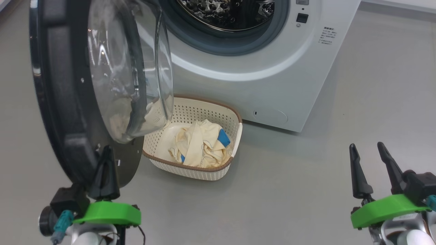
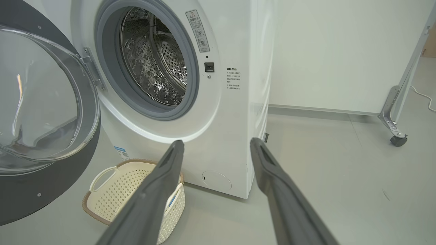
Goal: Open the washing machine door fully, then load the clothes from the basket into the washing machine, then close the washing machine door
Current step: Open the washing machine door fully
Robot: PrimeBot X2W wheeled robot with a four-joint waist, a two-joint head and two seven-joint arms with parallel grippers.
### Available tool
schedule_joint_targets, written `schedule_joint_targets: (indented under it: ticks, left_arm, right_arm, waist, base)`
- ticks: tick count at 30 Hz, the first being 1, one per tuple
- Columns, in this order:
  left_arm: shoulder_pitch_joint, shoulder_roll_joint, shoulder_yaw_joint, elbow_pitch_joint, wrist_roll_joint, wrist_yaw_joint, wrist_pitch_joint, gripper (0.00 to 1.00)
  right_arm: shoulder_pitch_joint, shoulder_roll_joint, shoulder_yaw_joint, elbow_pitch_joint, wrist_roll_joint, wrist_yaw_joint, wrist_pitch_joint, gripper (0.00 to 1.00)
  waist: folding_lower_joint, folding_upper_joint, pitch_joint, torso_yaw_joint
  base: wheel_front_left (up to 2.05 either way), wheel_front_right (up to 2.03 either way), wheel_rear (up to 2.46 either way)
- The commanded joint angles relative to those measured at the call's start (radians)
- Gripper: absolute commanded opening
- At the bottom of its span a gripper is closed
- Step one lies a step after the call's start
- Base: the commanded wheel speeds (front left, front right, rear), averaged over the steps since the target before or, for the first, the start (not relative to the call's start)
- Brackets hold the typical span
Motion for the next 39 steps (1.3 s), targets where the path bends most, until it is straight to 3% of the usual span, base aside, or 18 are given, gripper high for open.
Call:
schedule_joint_targets:
  ticks: [1,15,30,39]
  left_arm:
    - [-0.026,0.036,0.063,-0.029,-0.005,0.013,-0.007,0.0]
    - [-0.047,0.146,0.194,0.072,-0.04,0.034,0.001,0.0]
    - [-0.153,0.261,0.327,0.245,-0.079,0.02,-0.005,0.0]
    - [-0.235,0.306,0.38,0.332,-0.041,0.009,-0.007,0.0]
  right_arm:
    - [-0.022,-0.008,0.021,-0.04,-0.004,0.001,0.001,1.0]
    - [-0.043,-0.008,0.056,-0.045,-0.018,0.001,0.014,1.0]
    - [-0.071,-0.008,0.071,-0.042,-0.016,0.001,0.007,1.0]
    - [-0.096,-0.008,0.076,-0.041,-0.023,0.001,0.007,1.0]
  waist:
    - [0.0,0.0,0.002,-0.001]
    - [0.0,0.0,0.016,-0.021]
    - [0.0,0.0,0.061,-0.053]
    - [0.0,0.0,0.095,-0.065]
  base:
    - [0.0,0.0,0.0]
    - [0.0,0.0,0.0]
    - [0.0,0.0,0.0]
    - [0.0,0.0,0.0]
